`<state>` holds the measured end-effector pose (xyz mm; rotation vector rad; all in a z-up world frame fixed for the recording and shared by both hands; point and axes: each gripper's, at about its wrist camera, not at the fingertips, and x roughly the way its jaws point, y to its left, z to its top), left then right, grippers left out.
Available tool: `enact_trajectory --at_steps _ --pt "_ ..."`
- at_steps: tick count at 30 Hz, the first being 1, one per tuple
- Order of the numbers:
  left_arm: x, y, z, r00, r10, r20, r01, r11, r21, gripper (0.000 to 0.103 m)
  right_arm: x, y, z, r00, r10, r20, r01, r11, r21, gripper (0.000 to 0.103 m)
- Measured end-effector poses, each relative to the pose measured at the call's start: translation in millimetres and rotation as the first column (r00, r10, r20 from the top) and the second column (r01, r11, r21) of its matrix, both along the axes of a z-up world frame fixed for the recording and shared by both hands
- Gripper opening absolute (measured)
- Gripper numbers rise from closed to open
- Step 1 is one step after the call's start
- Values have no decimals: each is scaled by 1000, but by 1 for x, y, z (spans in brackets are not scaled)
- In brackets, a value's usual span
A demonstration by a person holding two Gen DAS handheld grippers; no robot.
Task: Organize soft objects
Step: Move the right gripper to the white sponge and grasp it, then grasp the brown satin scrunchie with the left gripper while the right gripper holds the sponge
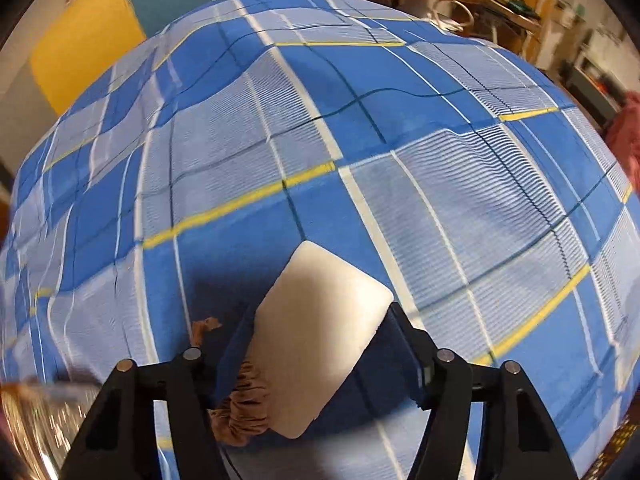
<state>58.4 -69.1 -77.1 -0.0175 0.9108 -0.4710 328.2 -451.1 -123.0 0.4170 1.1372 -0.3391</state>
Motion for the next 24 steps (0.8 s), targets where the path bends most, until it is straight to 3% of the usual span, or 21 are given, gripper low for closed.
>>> enact_trajectory --at_steps 7,16,24 --pt "-3 -17 4 999 -44 9 44 999 -6 59 -59 -21 22 999 26 48 -26 1000 8 66" --pt "-2 -60 14 992 -125 23 125 992 -8 59 -118 -30 8 975 220 -36 -222 969 -109 72" --pt "16 -110 24 983 -184 11 184 983 -8 59 -144 -57 4 986 149 71 -152 987 45 64"
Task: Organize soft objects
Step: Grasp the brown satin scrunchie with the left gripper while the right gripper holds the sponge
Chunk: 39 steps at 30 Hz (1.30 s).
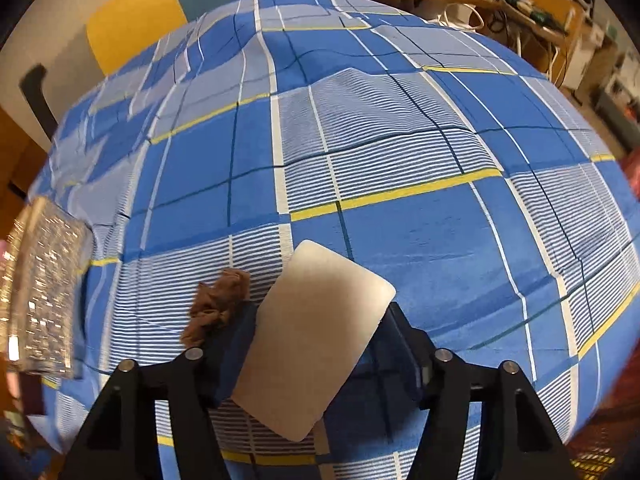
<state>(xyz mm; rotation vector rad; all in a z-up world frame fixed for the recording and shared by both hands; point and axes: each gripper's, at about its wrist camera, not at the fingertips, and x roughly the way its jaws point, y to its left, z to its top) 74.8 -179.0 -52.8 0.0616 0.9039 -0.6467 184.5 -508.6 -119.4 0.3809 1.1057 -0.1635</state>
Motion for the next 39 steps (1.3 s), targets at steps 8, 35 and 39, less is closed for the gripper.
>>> enact_trajectory --at_steps 8,35,39 --pt "22 -67 3 998 -68 5 68 997 25 59 -33 -17 19 999 -1 40 8 982 -186 65" --pt "101 -213 -65 975 -218 -50 223 956 189 30 -43 -60 6 996 -85 40 81 993 86 60" --pt "104 -195 -61 981 -183 -66 191 970 151 25 -37 -47 5 996 -47 71 38 991 131 60"
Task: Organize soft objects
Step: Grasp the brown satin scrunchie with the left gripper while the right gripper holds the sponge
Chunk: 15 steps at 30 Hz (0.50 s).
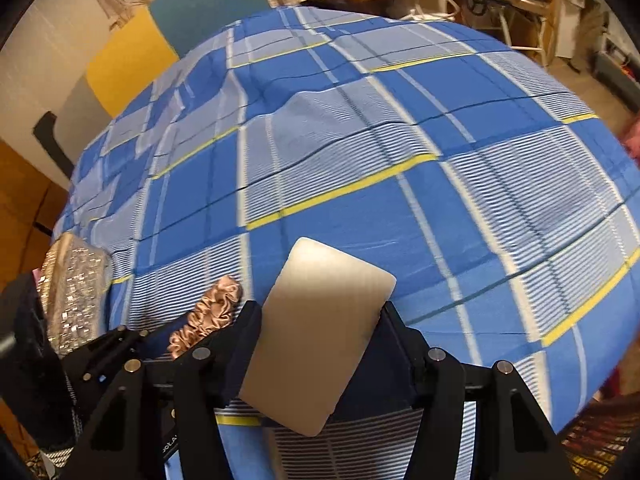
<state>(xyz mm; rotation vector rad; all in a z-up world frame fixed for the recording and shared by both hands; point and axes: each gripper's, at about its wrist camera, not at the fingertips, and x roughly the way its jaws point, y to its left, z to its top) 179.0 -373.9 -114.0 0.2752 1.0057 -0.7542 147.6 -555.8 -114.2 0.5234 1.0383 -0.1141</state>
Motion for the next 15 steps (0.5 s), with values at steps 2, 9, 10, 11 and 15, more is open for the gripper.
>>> enact_trajectory --at_steps 2,9,10,11,15 --pt "0 14 3 1000 30 -10 -30 999 -24 25 1 8 -1 1000 22 11 -22 1000 17 60" --pt "-12 57 16 994 109 -5 -109 991 -78 24 9 33 -6 996 90 9 -89 996 -19 60" --pt "-14 62 17 993 115 -2 -114 990 -84 24 9 37 -6 995 102 13 -102 994 -26 60" --pt "-18 69 20 992 123 4 -122 988 -90 24 10 40 -6 994 110 16 -110 993 -32 60" --pt "-32 97 31 987 159 19 -155 980 -123 24 10 53 -7 991 135 26 -133 990 -55 60"
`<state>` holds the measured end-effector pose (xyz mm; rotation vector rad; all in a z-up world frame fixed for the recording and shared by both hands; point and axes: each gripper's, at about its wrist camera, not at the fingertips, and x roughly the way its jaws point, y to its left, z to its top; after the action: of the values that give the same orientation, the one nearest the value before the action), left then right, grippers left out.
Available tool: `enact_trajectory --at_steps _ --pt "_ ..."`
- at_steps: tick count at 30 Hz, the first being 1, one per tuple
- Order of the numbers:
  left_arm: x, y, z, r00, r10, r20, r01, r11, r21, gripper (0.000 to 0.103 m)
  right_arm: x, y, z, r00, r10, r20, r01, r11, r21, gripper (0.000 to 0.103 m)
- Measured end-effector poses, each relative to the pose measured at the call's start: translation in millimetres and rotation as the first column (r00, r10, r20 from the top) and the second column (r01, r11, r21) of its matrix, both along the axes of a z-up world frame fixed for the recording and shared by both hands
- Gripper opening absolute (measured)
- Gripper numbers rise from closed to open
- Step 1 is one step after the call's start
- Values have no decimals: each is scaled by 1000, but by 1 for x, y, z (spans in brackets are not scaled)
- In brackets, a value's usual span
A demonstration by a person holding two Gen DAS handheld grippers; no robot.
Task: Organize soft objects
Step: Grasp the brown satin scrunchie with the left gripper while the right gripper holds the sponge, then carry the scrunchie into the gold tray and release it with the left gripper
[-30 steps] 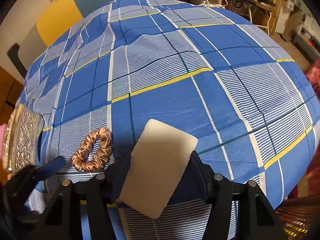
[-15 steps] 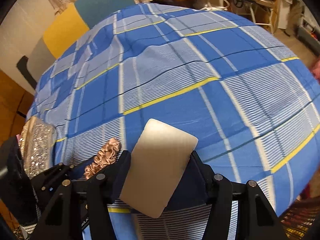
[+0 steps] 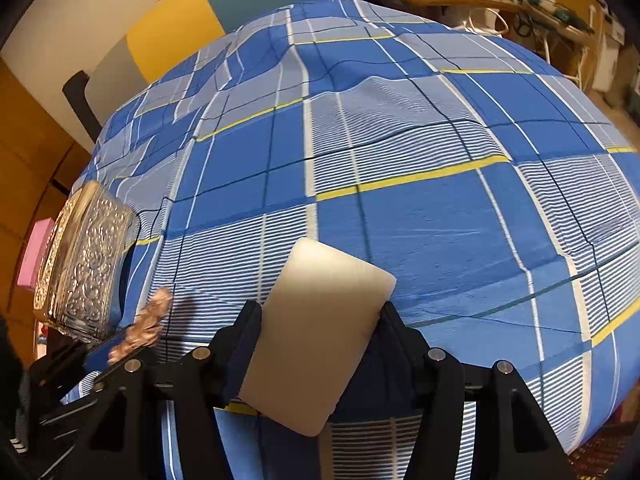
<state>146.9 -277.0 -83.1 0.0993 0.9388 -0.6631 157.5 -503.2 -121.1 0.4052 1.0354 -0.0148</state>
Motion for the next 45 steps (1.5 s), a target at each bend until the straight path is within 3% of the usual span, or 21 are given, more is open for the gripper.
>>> enact_trajectory --at_steps 8,14,20,31,38,40,43,45 --pt "-22 73 30 992 122 31 -119 990 -79 24 -1 22 3 998 51 37 -49 998 -45 60" --pt "-26 149 50 964 259 61 -252 962 -104 24 -3 23 4 998 40 53 -39 999 -30 60" --pt "-27 229 58 909 409 81 -402 911 -90 24 -4 19 4 998 20 58 -19 1000 -21 60" --pt "-20 355 39 749 657 86 -659 752 -8 24 -5 12 3 997 -20 69 21 1000 -16 60" --pt "-4 397 8 691 720 60 -722 686 86 25 -10 8 12 992 -51 119 55 998 -26 60" --pt "-1 404 1 686 726 42 -726 681 96 26 -12 8 16 989 -57 134 63 997 -38 60" --pt "-1 409 -4 675 737 25 -736 670 97 40 -18 9 20 985 -78 151 83 996 -31 60" --pt "-4 414 -4 663 749 14 -747 659 84 43 -22 8 21 984 -89 156 93 995 -20 60"
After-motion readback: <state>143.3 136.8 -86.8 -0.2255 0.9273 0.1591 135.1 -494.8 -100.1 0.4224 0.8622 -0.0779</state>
